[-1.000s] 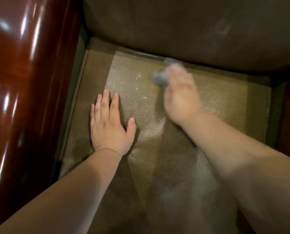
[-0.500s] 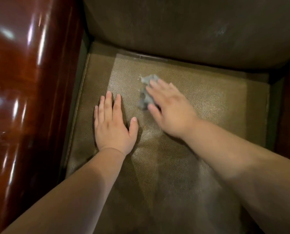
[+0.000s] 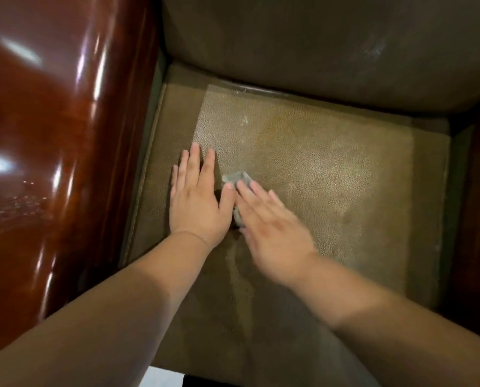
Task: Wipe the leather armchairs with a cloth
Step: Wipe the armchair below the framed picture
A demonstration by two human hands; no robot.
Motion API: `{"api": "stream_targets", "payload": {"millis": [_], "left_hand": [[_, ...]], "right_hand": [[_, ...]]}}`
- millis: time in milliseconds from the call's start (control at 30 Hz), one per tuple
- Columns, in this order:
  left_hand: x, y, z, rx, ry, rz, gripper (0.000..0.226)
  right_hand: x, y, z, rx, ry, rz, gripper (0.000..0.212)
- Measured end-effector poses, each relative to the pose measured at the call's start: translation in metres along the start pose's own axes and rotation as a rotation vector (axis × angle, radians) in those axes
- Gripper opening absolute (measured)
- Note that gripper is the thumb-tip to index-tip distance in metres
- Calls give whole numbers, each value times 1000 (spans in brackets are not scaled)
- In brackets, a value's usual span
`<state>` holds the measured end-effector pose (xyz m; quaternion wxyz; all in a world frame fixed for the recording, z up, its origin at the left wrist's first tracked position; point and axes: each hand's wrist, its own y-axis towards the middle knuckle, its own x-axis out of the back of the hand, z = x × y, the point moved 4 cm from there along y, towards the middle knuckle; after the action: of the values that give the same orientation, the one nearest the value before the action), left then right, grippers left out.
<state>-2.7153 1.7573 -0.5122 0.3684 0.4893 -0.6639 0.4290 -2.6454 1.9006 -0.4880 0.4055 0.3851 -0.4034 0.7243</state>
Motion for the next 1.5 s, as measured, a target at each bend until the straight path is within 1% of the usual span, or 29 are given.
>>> {"api": "stream_targets", "payload": {"millis": [33, 67, 167, 200, 233, 267, 367, 400, 433, 500, 567, 633, 700, 800, 833, 867, 900, 967, 1033, 1067, 1100, 1133, 1200, 1233, 1300, 1367, 1433, 1467, 1500], "left_hand": [[3, -1, 5, -22, -2, 34, 75], [7, -2, 13, -39, 20, 50, 74], [16, -5, 49, 3, 110, 32, 73], [17, -7, 57, 26, 107, 21, 73], [16, -8, 61, 36, 99, -1, 74], [14, -9, 62, 33, 93, -29, 76], [12, -9, 60, 26, 78, -84, 78], [12, -9, 61, 27, 76, -85, 78], [13, -9, 62, 28, 75, -82, 79], [12, -9, 63, 39, 82, -78, 79], [7, -10, 63, 35, 98, -102, 81], [3, -9, 62, 22, 113, -142, 81], [4, -9, 63, 15, 116, -151, 82], [7, -7, 61, 21, 113, -130, 82], [7, -7, 60, 24, 109, -123, 82], [7, -7, 60, 26, 106, -123, 82], [6, -8, 61, 26, 105, -133, 82], [2, -8, 63, 15, 109, -163, 83], [-1, -7, 65, 8, 125, -188, 83], [-2, -7, 65, 9, 135, -192, 84], [-2, -7, 65, 12, 140, -194, 84], [-1, -7, 64, 10, 138, -194, 84], [0, -8, 63, 5, 128, -190, 84], [0, -8, 63, 5, 129, -184, 84], [-2, -9, 65, 13, 132, -179, 85], [-7, -9, 67, 25, 141, -184, 86], [-10, -8, 69, 21, 152, -189, 87], [-10, -8, 70, 17, 149, -190, 88], [-10, -9, 70, 17, 143, -190, 89]], "right_hand": [[7, 4, -17, -5, -33, -6, 66], [15, 10, -41, -73, -61, -22, 67], [46, 38, -116, -528, 71, -122, 61], [52, 47, -120, -613, 101, -150, 56], [51, 58, -109, -624, 85, -182, 51], [46, 66, -90, -554, 57, -186, 50], [23, 65, -30, -126, -14, -76, 62], [20, 62, -28, -75, -27, -43, 63], [24, 63, -40, -117, -14, -49, 63], [38, 80, -80, -372, 55, -150, 60], [50, 110, -109, -593, 127, -220, 49], [53, 139, -107, -668, 100, -256, 37], [52, 148, -88, -574, 32, -243, 39], [47, 118, -60, -190, 40, -87, 48], [46, 105, -62, -120, 44, -34, 51], [48, 98, -73, -112, 39, -15, 53], [51, 98, -87, -176, 51, -16, 54], [56, 118, -111, -412, 125, -67, 48], [57, 149, -109, -588, 106, -135, 38], [54, 160, -94, -600, 55, -164, 38], [50, 169, -72, -542, 26, -172, 42], [45, 171, -49, -409, 26, -154, 48], [35, 157, -19, -138, 67, -57, 58], [35, 149, -20, -62, 69, -14, 59], [43, 143, -46, -88, 49, 5, 59], [53, 153, -78, -283, 103, -49, 51], [51, 172, -78, -408, 73, -106, 43], [47, 180, -63, -395, 29, -127, 43], [43, 186, -43, -319, 11, -140, 44]]}}
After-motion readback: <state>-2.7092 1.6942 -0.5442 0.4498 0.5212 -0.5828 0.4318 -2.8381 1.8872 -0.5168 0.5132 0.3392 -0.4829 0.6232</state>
